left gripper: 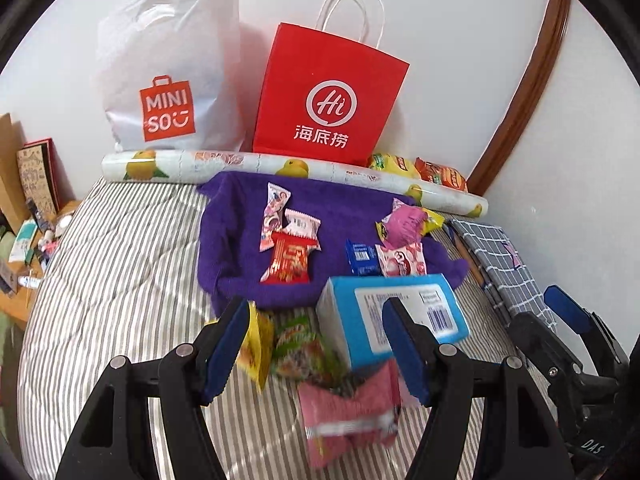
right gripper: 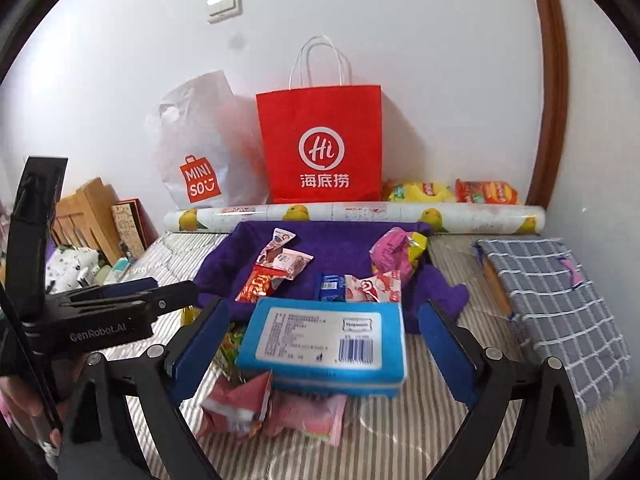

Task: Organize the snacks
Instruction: 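Move both tools back from the towel to the snack pile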

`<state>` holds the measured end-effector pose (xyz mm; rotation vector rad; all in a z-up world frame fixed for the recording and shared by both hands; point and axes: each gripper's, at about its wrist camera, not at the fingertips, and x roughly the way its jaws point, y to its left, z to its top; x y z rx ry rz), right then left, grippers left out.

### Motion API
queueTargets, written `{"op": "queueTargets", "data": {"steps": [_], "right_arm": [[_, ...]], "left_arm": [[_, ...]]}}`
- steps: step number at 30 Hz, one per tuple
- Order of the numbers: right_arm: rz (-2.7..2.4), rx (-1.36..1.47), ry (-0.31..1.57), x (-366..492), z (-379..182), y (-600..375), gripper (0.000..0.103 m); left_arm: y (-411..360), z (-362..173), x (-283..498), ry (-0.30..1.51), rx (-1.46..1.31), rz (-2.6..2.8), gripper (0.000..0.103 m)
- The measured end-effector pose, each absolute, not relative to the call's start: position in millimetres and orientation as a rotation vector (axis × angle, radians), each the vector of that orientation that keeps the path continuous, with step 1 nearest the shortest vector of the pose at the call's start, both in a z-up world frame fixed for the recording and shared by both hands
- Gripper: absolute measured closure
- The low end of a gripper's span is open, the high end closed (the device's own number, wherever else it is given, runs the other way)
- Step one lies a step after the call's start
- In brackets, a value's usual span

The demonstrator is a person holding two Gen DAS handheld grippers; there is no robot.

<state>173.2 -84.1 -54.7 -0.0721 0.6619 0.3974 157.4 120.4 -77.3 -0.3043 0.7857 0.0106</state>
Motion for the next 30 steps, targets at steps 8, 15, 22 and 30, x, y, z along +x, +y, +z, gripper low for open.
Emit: {"op": "queueTargets", "data": {"steps": [8,15,22,30], "right_arm": [[0.386,-0.044,0.635,139,-52,-93,0.008],[0.392,-0.039,0.63,120,-51,-97,0.008],[0.433,0.025,0.699,119,-65,-106,0.009],[0.45,0.012,0.771,127,-95,-101,0.013]], "left_arm": [[120,-76,125,0.774,-0.291,0.028,0.036],[123,-78,107,0.766,-0.295,0.052,0.036],[137,-88,96,0.775,-0.323,0.084,0.036],[156,-113,99,0.817,-0.36,0.102,0.036]]}}
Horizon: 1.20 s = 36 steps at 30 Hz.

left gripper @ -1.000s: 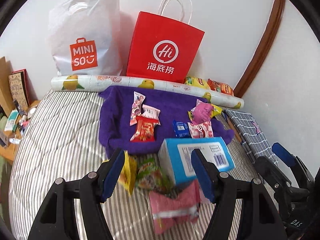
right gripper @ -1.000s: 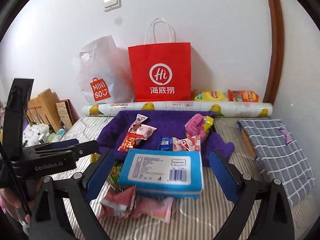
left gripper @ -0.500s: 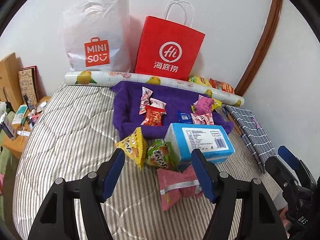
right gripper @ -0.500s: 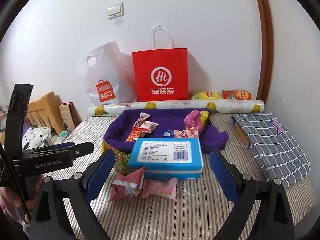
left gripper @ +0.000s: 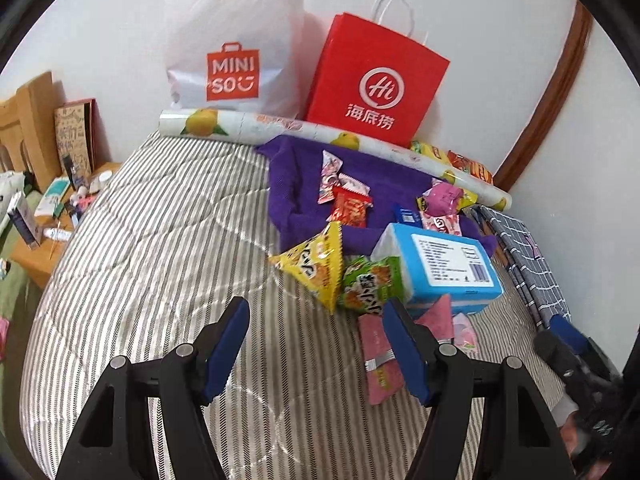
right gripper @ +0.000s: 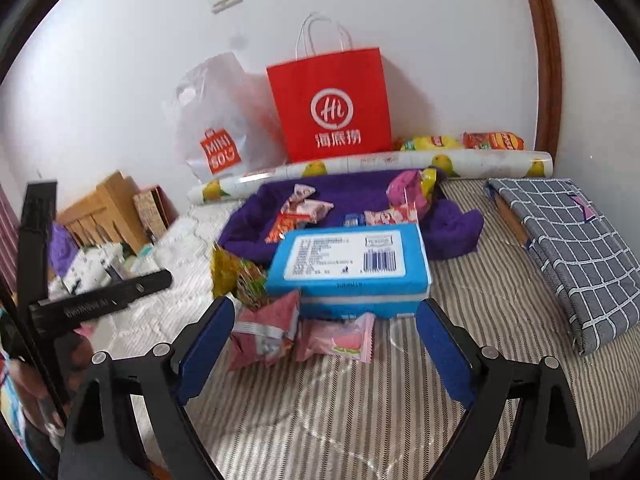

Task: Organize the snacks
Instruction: 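Move both tools back from the towel to the snack pile, then grasp the pink peach packet with the right gripper while the left gripper approaches the yellow triangle packet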

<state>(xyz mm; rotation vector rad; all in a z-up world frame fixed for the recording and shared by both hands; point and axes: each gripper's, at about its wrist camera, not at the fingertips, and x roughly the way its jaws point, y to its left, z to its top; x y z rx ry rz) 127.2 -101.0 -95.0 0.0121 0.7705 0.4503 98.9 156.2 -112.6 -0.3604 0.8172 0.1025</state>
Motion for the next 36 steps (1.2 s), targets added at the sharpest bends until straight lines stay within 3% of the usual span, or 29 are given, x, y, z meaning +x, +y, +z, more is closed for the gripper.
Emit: {"op": "queueTargets", "data": {"steps": [5,11,15,26,28,29,33,36], "right_arm": [[0.396,-0.052,0.846,137,-126,-97,0.032],[0.428,-0.019,0.948,153,-163,-102,0.032],[0.437,-0.008,0.969,160,-174,-102,0.026],[0.472,-0.02,1.017,183,-193,-77,0.026],[0.46,-0.047,1.003,183,-193,-74,0.037],[0.467,-0.051,1.002,183,-192,-74,0.053],[0.482,-0.039,1.0,178,-187,-84,0.06],[0.467,-0.035,0.953,174,-177,-102,0.06]], "left_arm": [[162,-124,102,0.842,-0.358,0.101,0.036],[162,-133,107,0.866,-0.363,0.067,0.036],[160,-136,111,0.872,-0.362,0.058,0.036],[154,-143,116,0.898,-0.358,0.038,0.036],[155,-146,117,0.904,-0.352,0.042,0.036],[155,-147,117,0.909,-0.351,0.046,0.036],[155,-150,122,0.906,-0.351,0.051,0.036],[154,-149,130,0.901,-0.335,0.06,0.036]]}}
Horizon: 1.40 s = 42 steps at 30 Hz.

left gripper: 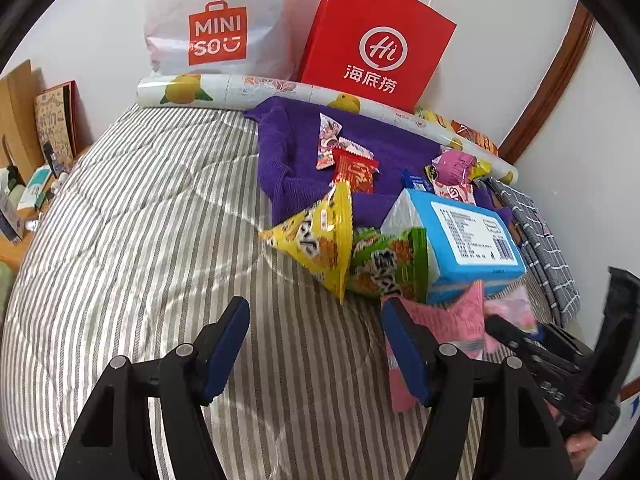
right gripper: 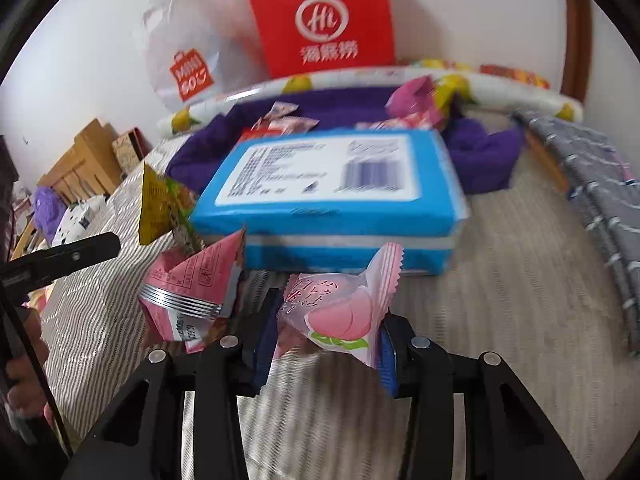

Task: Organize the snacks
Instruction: 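Grasp the pink peach packet with the right gripper while the left gripper approaches the yellow triangle packet, then grasp the yellow triangle packet with the left gripper while the right gripper holds the peach packet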

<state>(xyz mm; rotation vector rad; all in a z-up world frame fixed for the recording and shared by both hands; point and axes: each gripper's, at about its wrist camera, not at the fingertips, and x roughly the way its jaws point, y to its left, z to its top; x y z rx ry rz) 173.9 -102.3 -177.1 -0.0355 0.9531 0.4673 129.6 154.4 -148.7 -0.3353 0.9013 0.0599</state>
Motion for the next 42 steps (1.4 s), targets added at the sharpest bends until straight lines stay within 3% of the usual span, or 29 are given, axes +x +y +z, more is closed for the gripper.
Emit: {"op": "queueTargets", "data": {"steps": [14,17,21,25,42], "right_arm": [[0.425,-0.009,0.954,185,-189,-156,0.06],[0.437,-0.011,0.944,184,-189,-155,0.06],[0.439,-0.011,0.957,188,-191,-152,0.06],[0.44,-0.006,0.958,188,-191,-154,0.06],[0.43,0.005,0.917,145,-163,-156,0.06]], "left_arm": [[157,-164,187,0.932,-0.308,0.113,0.036],[154,-170,196,0.948,-0.292,0.117,0.038],[158,-174,199,0.942,-0.315,0.109,0.049],[159,-170,192,0.923,-0.317,0.096,0.061],[130,-135,110,0.894,-0.298,0.016,0.061]]}}
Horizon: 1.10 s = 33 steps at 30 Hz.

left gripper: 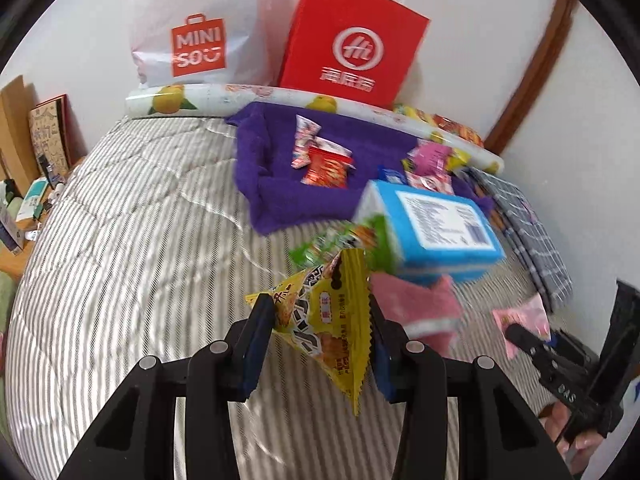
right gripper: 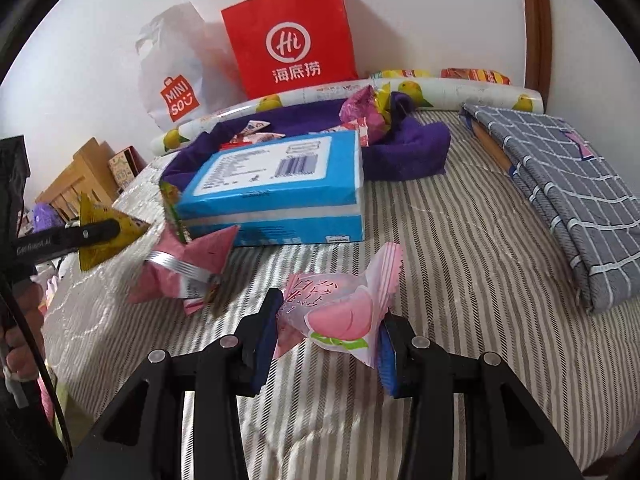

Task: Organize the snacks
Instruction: 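Grasp the yellow triangle packet with the left gripper while the right gripper holds the peach packet, then carry the peach packet and yellow triangle packet with both grippers over the purple towel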

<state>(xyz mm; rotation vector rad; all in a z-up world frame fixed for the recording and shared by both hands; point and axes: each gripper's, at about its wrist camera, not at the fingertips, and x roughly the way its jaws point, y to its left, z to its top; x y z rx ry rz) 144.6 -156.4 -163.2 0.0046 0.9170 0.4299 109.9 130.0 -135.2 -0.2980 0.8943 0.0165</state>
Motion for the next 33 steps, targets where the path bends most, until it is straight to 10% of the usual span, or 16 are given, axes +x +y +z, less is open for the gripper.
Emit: {"op": "queueTargets", "data": {"steps": [33], "right_arm": [[0.44,-0.008,0.796,174,-47,-145,0.06]], "left_arm": [[63,-46,143,0.813,-0.205,-0.123,0.061]]}}
